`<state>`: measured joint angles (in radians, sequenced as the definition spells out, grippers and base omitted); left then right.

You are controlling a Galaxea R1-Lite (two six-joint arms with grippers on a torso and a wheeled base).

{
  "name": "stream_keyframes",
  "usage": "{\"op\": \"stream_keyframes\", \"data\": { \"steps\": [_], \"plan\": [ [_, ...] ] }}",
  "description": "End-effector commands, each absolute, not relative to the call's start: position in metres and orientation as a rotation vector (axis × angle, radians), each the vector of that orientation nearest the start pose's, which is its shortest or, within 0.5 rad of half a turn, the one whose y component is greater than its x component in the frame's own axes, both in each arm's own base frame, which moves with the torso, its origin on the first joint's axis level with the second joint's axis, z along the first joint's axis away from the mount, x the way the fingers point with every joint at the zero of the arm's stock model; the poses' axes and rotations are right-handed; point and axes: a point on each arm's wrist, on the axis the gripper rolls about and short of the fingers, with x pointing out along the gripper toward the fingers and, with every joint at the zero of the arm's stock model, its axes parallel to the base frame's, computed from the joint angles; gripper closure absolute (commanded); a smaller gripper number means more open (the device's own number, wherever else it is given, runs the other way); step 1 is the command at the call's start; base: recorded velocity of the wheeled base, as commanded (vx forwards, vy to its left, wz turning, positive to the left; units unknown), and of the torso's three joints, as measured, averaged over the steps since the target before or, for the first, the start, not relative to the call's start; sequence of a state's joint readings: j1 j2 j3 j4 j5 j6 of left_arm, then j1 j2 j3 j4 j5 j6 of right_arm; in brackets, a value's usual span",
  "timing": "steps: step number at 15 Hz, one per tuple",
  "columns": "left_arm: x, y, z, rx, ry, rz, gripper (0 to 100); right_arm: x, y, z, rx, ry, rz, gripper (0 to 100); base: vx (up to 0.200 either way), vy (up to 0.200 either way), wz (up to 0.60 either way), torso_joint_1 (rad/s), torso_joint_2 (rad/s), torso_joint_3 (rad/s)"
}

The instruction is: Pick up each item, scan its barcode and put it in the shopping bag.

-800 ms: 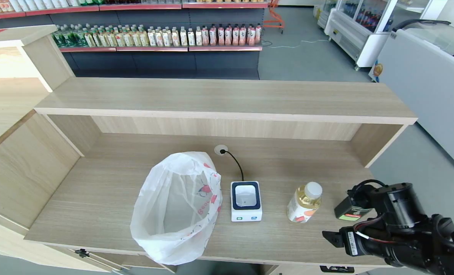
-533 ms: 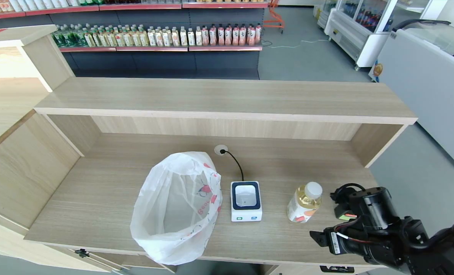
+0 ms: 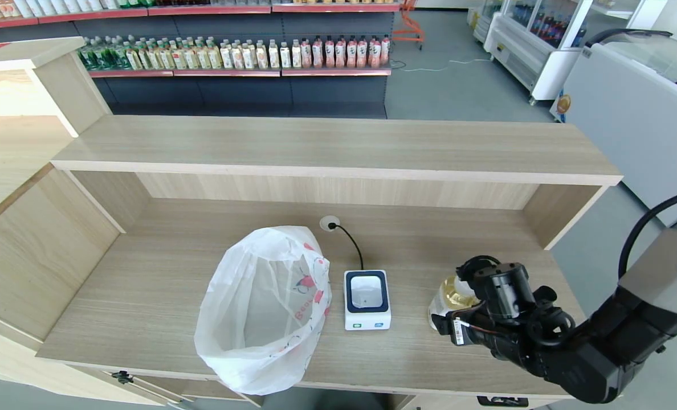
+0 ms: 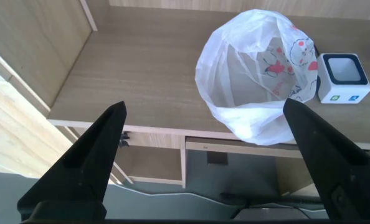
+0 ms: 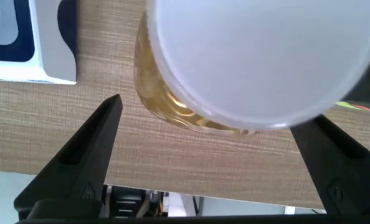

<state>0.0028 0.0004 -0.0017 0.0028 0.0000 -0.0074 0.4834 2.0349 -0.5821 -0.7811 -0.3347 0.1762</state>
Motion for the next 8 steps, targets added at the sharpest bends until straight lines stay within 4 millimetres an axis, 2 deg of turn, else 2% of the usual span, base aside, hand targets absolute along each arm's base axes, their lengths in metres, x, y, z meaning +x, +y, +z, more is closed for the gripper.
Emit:
{"op": "stream_keyframes", "data": {
  "steps": [1,8],
  "plan": [
    [-0.023,0.0,0.076,-0.006,0.002,0.003,0,0.284,0.148,0.033,-0.1,0.611,0.108,0,0.0,0.0,0.0,0.0,0.0,0.0],
    [-0.023,0.0,0.076,-0.006,0.002,0.003,0,0.299,0.165,0.016,-0.077,0.531,0.111,0,0.0,0.0,0.0,0.0,0.0,0.0]
  ]
}}
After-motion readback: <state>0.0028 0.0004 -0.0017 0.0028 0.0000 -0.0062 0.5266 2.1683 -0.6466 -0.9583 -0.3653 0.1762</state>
